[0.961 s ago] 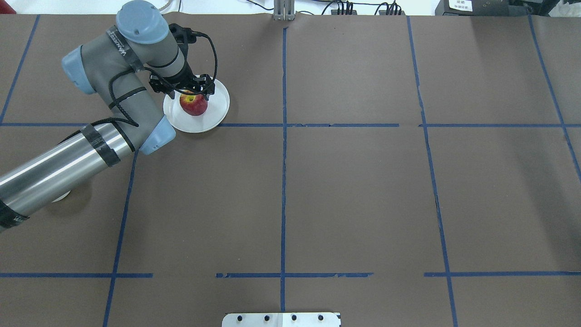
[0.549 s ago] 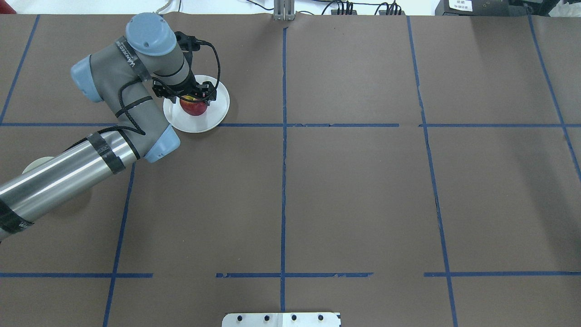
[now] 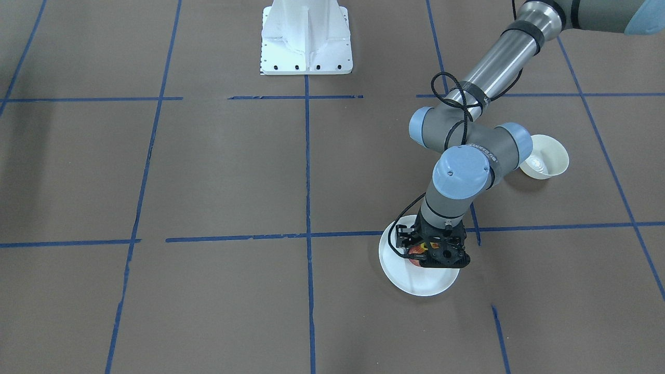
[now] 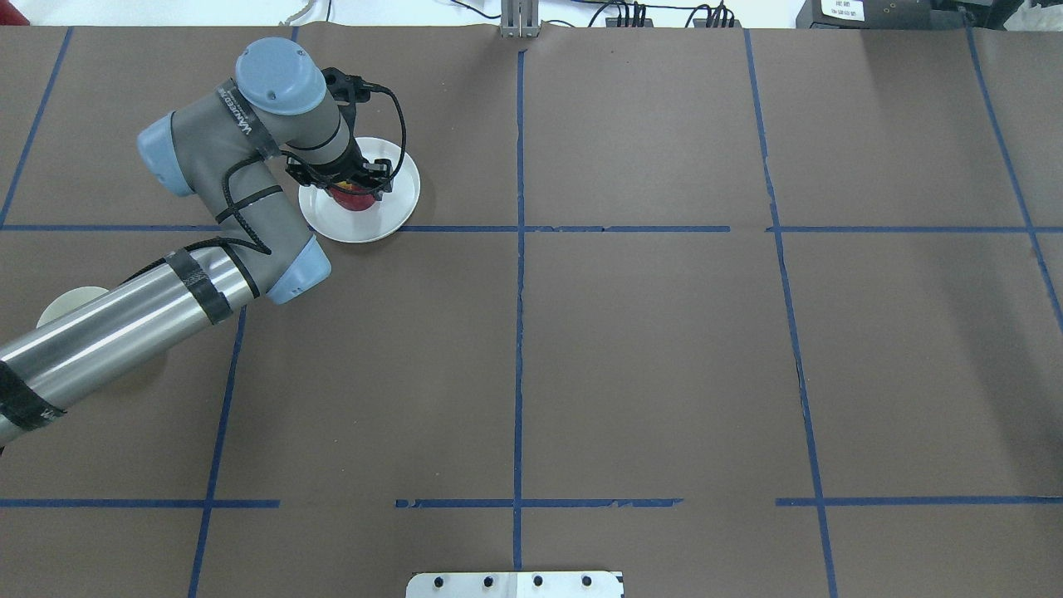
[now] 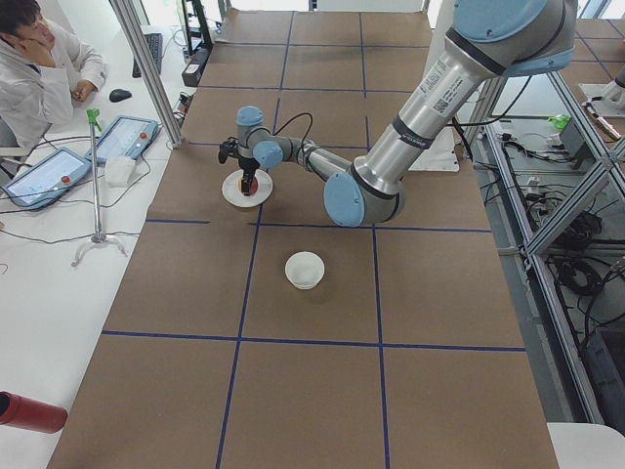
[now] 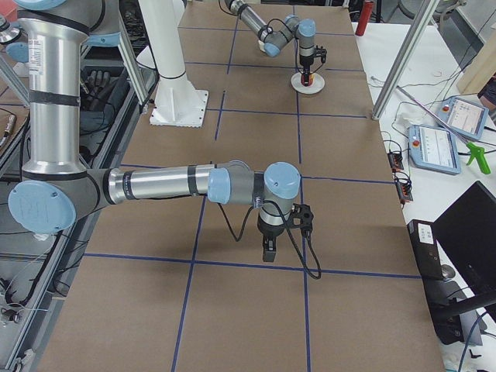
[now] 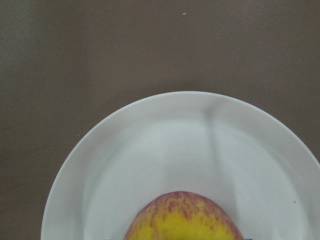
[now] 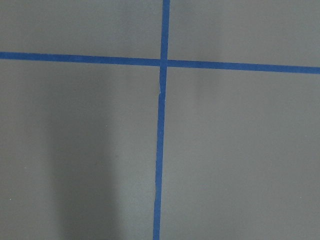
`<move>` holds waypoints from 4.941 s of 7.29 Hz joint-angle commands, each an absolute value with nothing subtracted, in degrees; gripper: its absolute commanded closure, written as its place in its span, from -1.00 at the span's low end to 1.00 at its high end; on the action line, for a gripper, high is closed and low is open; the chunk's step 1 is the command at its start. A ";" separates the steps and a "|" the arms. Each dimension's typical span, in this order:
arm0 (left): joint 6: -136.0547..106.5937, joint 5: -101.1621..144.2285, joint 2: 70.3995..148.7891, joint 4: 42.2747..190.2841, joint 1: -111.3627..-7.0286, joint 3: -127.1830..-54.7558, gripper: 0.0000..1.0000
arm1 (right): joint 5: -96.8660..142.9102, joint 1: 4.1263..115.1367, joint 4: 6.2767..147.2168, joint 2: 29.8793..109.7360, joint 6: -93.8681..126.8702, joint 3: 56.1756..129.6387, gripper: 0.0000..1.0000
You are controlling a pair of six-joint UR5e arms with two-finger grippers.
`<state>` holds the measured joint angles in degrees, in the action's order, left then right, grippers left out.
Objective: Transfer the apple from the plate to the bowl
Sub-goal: 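Lower the left gripper and close it around the apple, then lift the apple with the left gripper and carry it toward the white bowl, then lower the apple into the white bowl with the left gripper, then open the left gripper and raise it away from the bowl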
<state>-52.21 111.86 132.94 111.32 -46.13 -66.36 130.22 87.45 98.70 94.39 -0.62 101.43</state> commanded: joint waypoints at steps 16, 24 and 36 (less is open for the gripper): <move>-42.63 111.62 78.49 135.44 -51.68 -101.16 1.00 | 130.17 87.45 98.70 94.39 -0.62 101.43 -1.00; -44.21 111.97 78.57 135.26 -48.17 -99.76 1.00 | 130.17 87.45 98.70 94.39 -0.62 101.43 -1.00; -9.42 124.01 77.94 95.54 -73.40 -122.58 -0.72 | 130.17 87.45 98.70 94.39 -0.62 101.42 -1.00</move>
